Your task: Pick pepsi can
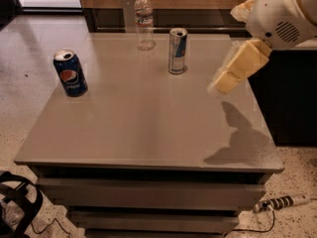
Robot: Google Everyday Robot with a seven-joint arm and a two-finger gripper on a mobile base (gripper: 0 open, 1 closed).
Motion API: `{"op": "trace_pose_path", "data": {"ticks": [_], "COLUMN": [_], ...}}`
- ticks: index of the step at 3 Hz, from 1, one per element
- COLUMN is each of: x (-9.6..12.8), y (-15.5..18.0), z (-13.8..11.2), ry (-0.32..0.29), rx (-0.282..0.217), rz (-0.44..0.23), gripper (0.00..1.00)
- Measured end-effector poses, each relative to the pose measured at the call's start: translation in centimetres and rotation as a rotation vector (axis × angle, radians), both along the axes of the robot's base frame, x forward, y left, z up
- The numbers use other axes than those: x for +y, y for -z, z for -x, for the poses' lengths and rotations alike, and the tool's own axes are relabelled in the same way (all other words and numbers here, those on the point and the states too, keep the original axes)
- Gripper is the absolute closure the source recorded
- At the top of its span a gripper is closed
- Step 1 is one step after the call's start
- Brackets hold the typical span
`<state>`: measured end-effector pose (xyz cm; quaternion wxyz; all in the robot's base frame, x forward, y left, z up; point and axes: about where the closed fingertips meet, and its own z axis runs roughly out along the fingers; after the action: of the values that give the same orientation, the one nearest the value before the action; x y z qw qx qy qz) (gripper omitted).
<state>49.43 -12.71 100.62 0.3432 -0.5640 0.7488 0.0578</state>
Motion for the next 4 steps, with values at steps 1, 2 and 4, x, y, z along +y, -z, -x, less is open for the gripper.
{"op": "trace_pose_path", "data": {"ticks": [1, 2, 4], "x": [4.7, 5.5, 7.1], "y": [-0.1, -1.9, -0.9], "z": [-2.5, -4.1, -5.0], "ry": [-0.025, 0.005, -0.015], "rx": [-0.052, -0.128, -0.113], "rz": [-0.171, -0.224, -0.254], "gripper": [0.0, 0.0, 0.0]}}
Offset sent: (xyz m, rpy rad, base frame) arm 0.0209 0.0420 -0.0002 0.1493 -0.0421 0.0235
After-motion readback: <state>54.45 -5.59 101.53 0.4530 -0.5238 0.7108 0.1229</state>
